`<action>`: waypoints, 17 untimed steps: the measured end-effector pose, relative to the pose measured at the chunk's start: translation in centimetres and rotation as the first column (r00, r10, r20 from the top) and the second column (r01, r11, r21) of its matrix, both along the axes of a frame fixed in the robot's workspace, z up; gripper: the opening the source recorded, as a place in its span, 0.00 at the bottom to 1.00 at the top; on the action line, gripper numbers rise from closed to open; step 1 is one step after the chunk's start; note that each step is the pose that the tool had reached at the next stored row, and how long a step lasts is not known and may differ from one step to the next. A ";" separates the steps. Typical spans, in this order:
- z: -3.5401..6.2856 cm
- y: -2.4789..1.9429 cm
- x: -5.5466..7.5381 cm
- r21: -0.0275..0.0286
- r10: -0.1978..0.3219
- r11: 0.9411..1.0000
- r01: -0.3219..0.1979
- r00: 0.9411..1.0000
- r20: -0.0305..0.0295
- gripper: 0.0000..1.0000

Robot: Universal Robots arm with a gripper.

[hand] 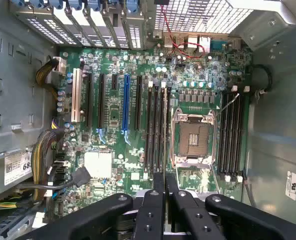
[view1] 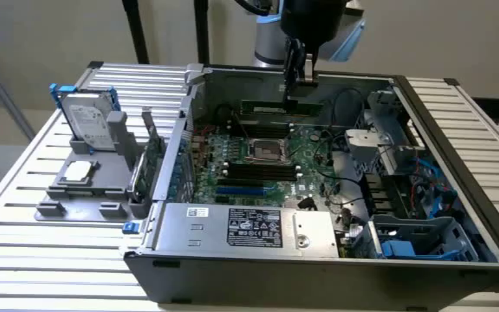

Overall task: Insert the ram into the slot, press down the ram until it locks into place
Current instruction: 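Insert the ram into the slot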

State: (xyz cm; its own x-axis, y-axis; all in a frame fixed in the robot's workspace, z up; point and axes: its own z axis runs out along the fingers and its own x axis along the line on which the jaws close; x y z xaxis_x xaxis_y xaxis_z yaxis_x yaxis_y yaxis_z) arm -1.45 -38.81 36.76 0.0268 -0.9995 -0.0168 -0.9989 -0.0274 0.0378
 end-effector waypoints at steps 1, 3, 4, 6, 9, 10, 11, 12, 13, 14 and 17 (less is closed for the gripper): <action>-0.01 0.00 0.0 0.000 0.000 1.000 0.000 1.000 0.000 0.13; 0.00 0.00 0.0 0.000 0.000 1.000 0.000 1.000 0.000 0.13; 0.00 0.00 0.0 0.000 0.000 1.000 0.000 1.000 0.000 0.13; 0.00 0.00 0.0 0.000 0.000 1.000 0.000 1.000 0.000 0.13; 0.00 0.00 0.0 0.000 0.000 1.000 0.000 1.000 0.000 0.13; 0.00 0.00 0.0 0.000 0.000 1.000 0.000 1.000 0.000 0.13; 0.00 0.00 0.0 0.000 0.000 1.000 0.000 1.000 0.000 0.13; 0.00 0.00 0.0 0.000 0.000 1.000 0.000 1.000 0.000 0.13; 0.00 0.00 0.0 0.000 0.000 1.000 0.000 1.000 0.000 0.13; 0.00 0.00 0.0 0.000 0.000 1.000 0.000 1.000 0.000 0.13; 0.00 0.00 0.0 0.000 0.000 1.000 0.000 1.000 0.000 0.13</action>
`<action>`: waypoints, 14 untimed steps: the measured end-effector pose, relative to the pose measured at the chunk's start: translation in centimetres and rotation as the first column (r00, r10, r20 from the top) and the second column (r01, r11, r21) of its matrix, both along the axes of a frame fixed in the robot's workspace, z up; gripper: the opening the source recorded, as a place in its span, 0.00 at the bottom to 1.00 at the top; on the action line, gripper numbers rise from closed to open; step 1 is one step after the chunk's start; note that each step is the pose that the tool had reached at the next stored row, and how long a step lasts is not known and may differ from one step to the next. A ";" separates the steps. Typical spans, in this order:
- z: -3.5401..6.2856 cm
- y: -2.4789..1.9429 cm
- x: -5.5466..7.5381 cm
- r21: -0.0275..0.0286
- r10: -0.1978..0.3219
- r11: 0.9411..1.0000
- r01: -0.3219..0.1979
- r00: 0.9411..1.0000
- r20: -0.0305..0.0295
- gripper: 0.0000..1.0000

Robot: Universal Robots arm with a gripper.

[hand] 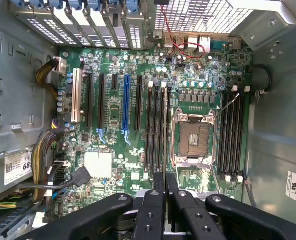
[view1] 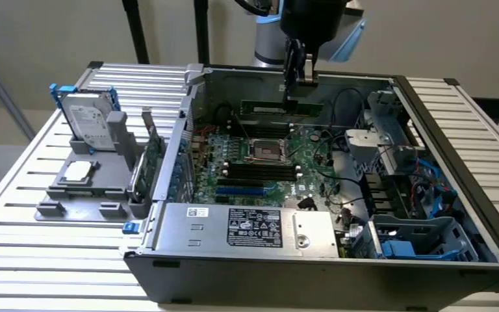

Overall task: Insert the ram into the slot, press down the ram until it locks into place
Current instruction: 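Insert the ram into the slot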

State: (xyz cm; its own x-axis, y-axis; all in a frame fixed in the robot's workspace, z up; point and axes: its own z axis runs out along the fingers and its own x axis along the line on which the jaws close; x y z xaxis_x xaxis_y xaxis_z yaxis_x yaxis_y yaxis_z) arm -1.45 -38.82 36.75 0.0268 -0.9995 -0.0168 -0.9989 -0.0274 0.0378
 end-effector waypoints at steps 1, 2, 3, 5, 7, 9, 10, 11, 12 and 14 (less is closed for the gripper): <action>-0.04 0.00 0.0 0.000 0.000 1.000 0.000 1.000 0.000 0.13; -0.15 0.00 0.0 0.000 0.000 1.000 0.000 1.000 0.000 0.13; -0.32 0.00 -0.1 -0.001 0.000 1.000 0.000 1.000 0.000 0.13; -0.69 0.00 -0.2 -0.003 -0.001 1.000 0.001 1.000 0.000 0.13; -1.05 0.00 -0.3 -0.005 -0.002 1.000 0.002 1.000 0.000 0.13; -1.43 0.00 -0.7 -0.006 -0.005 1.000 0.005 1.000 0.000 0.13; -1.61 0.00 -0.9 -0.007 -0.008 1.000 0.008 1.000 0.000 0.13; -1.79 0.00 -1.1 -0.008 -0.011 1.000 0.011 1.000 0.000 0.13; -1.97 0.00 -1.2 -0.009 -0.012 1.000 0.012 1.000 0.000 0.13; -2.33 0.00 -1.3 -0.010 -0.013 1.000 0.013 1.000 0.000 0.13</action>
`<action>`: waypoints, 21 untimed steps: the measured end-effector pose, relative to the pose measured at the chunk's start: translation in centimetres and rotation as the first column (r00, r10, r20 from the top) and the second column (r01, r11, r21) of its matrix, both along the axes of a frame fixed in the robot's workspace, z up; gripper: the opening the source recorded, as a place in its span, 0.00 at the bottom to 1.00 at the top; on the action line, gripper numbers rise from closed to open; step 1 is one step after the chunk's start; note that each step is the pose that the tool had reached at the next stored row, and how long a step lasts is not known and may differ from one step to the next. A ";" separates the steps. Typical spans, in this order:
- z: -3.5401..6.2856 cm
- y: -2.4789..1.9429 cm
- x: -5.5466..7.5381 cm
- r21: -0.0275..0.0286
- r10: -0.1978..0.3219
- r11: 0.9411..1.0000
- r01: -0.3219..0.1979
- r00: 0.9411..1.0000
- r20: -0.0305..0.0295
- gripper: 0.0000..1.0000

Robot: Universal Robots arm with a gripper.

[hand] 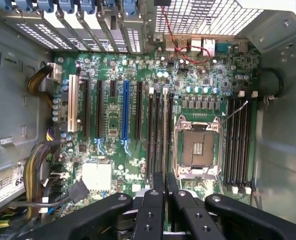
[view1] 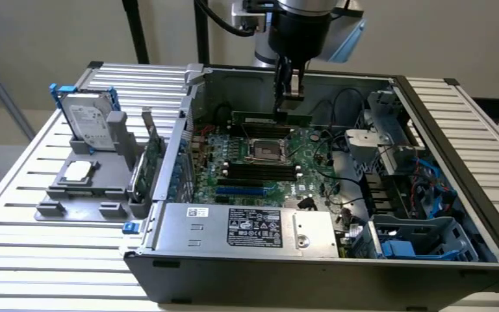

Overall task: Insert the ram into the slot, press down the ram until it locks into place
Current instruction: 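Insert the ram into the slot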

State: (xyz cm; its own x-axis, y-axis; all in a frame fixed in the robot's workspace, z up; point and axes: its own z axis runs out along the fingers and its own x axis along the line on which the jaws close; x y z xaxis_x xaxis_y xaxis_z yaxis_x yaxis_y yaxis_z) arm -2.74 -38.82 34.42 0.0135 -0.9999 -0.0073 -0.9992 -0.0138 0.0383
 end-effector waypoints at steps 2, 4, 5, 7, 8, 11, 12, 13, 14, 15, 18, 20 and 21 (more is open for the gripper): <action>-0.36 0.00 0.0 0.000 -0.001 1.000 0.001 1.000 0.000 0.13; -0.72 0.00 0.0 0.000 -0.003 1.000 0.003 1.000 0.000 0.13; -0.91 0.00 0.0 0.000 -0.005 1.000 0.005 1.000 0.000 0.13; -1.26 0.00 0.0 0.000 -0.008 1.000 0.008 1.000 0.001 0.13; -1.46 0.00 0.0 0.000 -0.011 1.000 0.011 1.000 0.002 0.13; -1.99 0.00 0.0 0.000 -0.021 1.000 0.021 1.000 0.004 0.13; -2.17 0.00 0.0 0.000 -0.025 1.000 0.025 1.000 0.004 0.13; -2.36 0.00 0.0 0.000 -0.029 1.000 0.029 1.000 0.004 0.13; -2.55 0.00 0.0 0.000 -0.032 0.999 0.032 0.999 0.005 0.13; -2.73 0.00 0.0 0.000 -0.034 0.999 0.034 0.999 0.005 0.13; -3.27 0.00 -0.1 0.000 -0.036 0.999 0.036 0.999 0.005 0.13; -3.64 -0.01 -0.1 0.000 -0.035 0.999 0.035 0.999 0.006 0.13; -3.81 -0.02 -0.2 0.000 -0.035 0.999 0.035 0.999 0.006 0.13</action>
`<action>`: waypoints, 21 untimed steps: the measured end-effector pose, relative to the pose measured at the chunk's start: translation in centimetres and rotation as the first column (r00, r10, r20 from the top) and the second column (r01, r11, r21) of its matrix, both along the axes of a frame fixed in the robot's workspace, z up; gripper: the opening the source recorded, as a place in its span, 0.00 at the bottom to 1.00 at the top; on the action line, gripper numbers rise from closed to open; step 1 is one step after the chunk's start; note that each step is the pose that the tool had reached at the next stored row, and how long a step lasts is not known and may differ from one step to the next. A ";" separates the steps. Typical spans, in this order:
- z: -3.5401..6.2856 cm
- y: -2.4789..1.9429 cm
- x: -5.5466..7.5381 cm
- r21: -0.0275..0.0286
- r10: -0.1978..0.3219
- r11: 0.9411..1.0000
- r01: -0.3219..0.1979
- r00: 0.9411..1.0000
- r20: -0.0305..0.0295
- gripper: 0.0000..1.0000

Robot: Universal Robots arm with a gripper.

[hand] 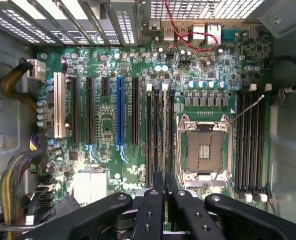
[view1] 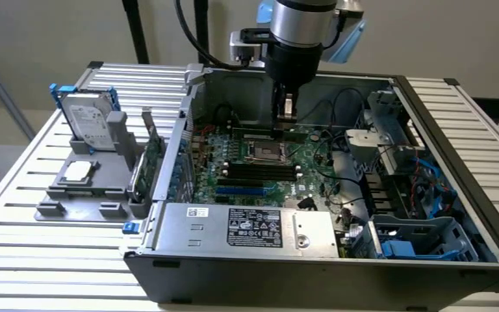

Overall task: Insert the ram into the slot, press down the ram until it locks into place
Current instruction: 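Insert the ram into the slot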

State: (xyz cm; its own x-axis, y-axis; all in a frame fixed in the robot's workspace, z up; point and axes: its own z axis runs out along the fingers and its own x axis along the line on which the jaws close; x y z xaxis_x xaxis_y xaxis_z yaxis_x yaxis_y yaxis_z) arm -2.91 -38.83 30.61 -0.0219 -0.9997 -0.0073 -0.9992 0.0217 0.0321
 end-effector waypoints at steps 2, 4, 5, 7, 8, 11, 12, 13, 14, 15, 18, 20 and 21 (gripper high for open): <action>-0.37 -0.02 -0.1 0.000 0.000 1.000 0.000 1.000 0.001 0.13; -0.73 -0.06 -0.2 0.000 0.000 1.000 0.000 1.000 0.002 0.13; -0.91 -0.08 -0.2 0.000 0.000 1.000 0.000 1.000 0.003 0.13; -1.26 -0.14 -0.4 0.000 0.000 1.000 0.000 1.000 0.005 0.13; -1.42 -0.17 -0.5 0.000 0.001 1.000 -0.001 1.000 0.006 0.13; -1.87 -0.23 -0.8 0.000 0.003 1.000 -0.003 1.000 0.011 0.13; -2.01 -0.25 -0.9 0.000 0.005 1.000 -0.005 1.000 0.013 0.13; -2.15 -0.25 -1.0 0.000 0.007 1.000 -0.007 1.000 0.014 0.13; -2.29 -0.26 -1.0 0.000 0.009 1.000 -0.009 1.000 0.015 0.13; -2.45 -0.26 -1.1 0.000 0.012 1.000 -0.012 1.000 0.016 0.13; -2.96 -0.26 -1.1 0.000 0.022 1.000 -0.022 1.000 0.018 0.13; -3.29 -0.26 -1.1 0.000 0.026 1.000 -0.026 0.999 0.019 0.13; -3.44 -0.26 -1.1 0.000 0.027 1.000 -0.027 0.999 0.019 0.13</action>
State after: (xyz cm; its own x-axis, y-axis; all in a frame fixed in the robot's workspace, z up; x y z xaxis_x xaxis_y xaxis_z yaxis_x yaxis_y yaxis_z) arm -4.05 -39.09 27.16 0.0055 -1.0000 -0.0073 -0.9999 -0.0055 0.0133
